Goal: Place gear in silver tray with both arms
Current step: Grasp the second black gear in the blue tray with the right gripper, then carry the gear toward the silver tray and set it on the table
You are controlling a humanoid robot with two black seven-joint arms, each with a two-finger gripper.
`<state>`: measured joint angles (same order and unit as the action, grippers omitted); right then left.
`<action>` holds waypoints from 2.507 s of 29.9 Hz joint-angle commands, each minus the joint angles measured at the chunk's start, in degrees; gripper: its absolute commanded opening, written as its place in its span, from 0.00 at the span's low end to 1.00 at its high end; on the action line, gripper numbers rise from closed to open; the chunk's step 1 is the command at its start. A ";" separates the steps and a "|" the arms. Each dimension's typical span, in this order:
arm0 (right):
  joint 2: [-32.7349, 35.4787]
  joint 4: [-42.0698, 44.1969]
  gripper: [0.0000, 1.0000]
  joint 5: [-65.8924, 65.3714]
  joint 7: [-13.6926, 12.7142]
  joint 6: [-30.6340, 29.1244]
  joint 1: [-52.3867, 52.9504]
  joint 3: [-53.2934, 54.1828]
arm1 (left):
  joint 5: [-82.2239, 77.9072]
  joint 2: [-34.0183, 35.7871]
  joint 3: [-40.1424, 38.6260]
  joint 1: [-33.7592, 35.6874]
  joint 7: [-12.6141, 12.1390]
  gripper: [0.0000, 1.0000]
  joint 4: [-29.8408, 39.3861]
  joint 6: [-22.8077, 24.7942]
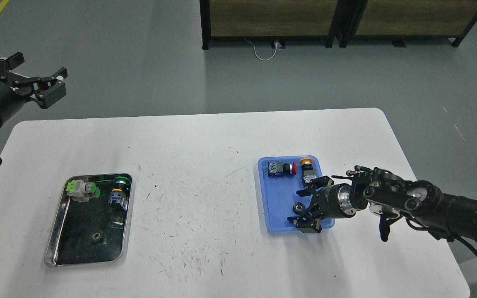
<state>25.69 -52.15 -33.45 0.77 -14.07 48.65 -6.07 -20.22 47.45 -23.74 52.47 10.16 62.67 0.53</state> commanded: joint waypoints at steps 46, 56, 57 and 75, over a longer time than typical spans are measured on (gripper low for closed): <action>-14.51 2.40 0.24 5.14 0.02 -8.17 5.93 2.91 | 0.01 -0.60 2.64 0.71 -0.06 0.98 -3.44 -0.26; -24.80 9.17 0.25 5.06 0.02 -10.80 4.88 1.15 | 0.01 -0.07 3.44 0.71 -0.06 0.98 -3.44 -0.26; -25.33 9.61 0.25 5.14 0.02 -11.06 4.44 0.54 | 0.01 0.01 3.44 0.71 -0.06 0.98 -3.44 -0.26; -25.69 16.73 0.78 5.23 2.57 -12.21 3.82 0.97 | 0.09 1.07 3.52 0.71 -0.06 0.98 -3.35 -0.09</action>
<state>0.00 -36.51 -28.24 3.21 -26.28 52.04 -5.48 -20.13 48.32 -20.22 53.18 10.10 59.24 0.30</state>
